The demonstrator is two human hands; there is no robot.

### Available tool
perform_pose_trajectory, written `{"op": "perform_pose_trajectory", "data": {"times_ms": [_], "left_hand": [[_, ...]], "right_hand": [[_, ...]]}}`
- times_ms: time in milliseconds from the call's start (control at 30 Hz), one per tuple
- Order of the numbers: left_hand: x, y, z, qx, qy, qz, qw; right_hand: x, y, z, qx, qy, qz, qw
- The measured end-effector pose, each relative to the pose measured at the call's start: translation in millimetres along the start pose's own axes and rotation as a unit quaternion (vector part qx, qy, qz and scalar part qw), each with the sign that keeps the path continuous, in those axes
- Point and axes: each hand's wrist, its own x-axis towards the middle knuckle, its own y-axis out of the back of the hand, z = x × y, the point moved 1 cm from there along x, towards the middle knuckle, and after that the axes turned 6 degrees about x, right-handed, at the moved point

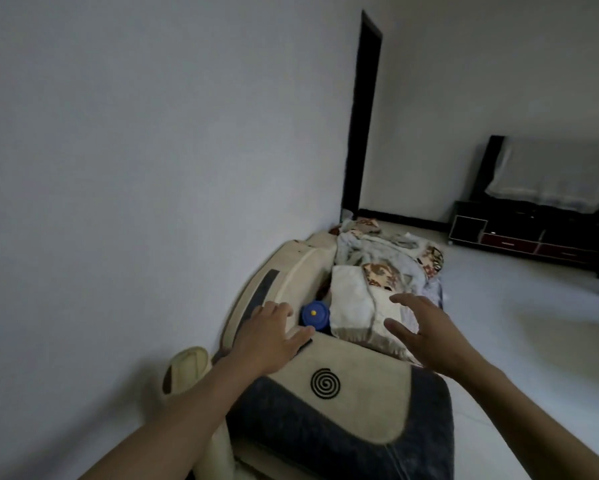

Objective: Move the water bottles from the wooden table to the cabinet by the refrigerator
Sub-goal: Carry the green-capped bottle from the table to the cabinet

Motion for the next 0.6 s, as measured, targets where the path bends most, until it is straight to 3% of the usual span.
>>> {"op": "perform_pose_trajectory", "data": {"times_ms": [300,600], "left_hand": [[45.8,-40.1,132.0,0.015,-0.127,-0.042,0.991],[56.1,-66.7,207.3,0.027,-0.273,-0.075,0.959]], "right_hand": [[-73.3,83.6,85.2,-0.027,-0.127,0.063,0.99],[-173.0,127.0,92.2,-0.089,-0.255,0.155,0.95]]}}
